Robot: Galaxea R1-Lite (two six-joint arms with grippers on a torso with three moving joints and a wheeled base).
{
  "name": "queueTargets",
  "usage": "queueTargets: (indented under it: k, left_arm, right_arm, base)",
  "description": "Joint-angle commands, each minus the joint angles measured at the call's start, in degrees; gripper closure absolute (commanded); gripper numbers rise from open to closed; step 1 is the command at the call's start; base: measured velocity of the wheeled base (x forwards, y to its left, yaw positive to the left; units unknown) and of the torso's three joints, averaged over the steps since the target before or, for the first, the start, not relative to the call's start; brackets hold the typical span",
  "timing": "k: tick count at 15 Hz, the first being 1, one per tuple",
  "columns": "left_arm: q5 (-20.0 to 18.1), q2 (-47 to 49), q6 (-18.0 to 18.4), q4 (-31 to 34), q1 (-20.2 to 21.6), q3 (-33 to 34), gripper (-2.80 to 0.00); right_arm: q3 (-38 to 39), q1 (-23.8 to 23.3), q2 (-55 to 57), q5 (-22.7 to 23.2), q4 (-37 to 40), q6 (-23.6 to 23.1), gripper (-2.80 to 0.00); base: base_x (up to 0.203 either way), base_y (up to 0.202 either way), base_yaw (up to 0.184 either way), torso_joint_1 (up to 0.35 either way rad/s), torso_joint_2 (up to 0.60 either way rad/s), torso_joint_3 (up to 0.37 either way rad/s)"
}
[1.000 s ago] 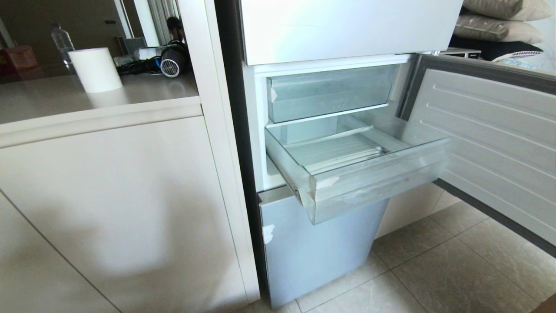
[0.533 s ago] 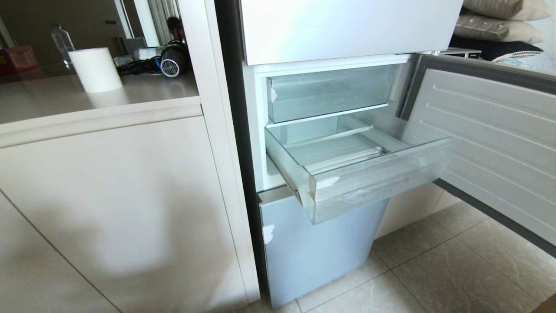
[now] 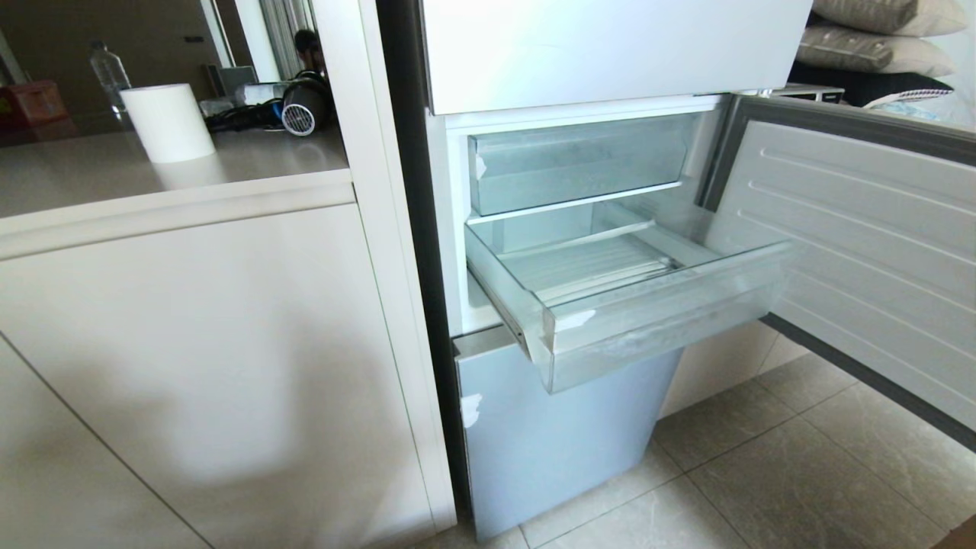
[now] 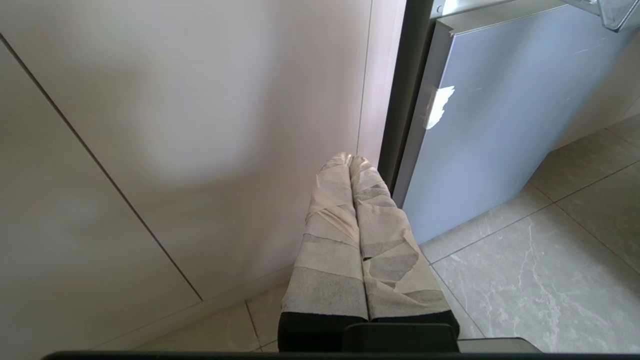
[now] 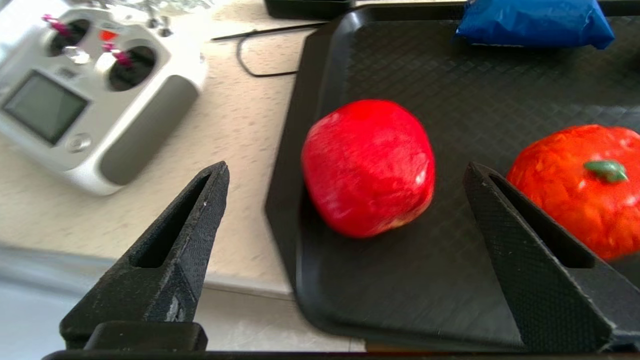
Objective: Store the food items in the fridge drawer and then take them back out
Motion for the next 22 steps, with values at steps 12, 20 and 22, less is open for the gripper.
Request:
queueTargets:
  k: [12, 20, 22]
  left_arm:
    - [0.0, 0.0, 0.0, 0.0, 0.0, 0.0, 0.00]
    - [0.0, 0.1, 0.0, 0.0, 0.0, 0.0, 0.00]
    - [0.0, 0.0, 0.0, 0.0, 0.0, 0.0, 0.00]
  right_arm:
    - [-8.4, 2.0, 12.3, 0.6, -2.5, -1.2, -2.80]
    - [-8.3, 4.0, 14.9, 0.3, -3.3, -1.2, -2.80]
    - [-8.4, 4.0, 15.6, 0.3, -4.2, -1.2, -2.80]
  base:
    - [0.000, 0.000, 0.000, 0.000, 0.00, 0.000]
    - [0.000, 0.000, 0.000, 0.000, 0.00, 0.000]
    - [0.000, 0.000, 0.000, 0.000, 0.00, 0.000]
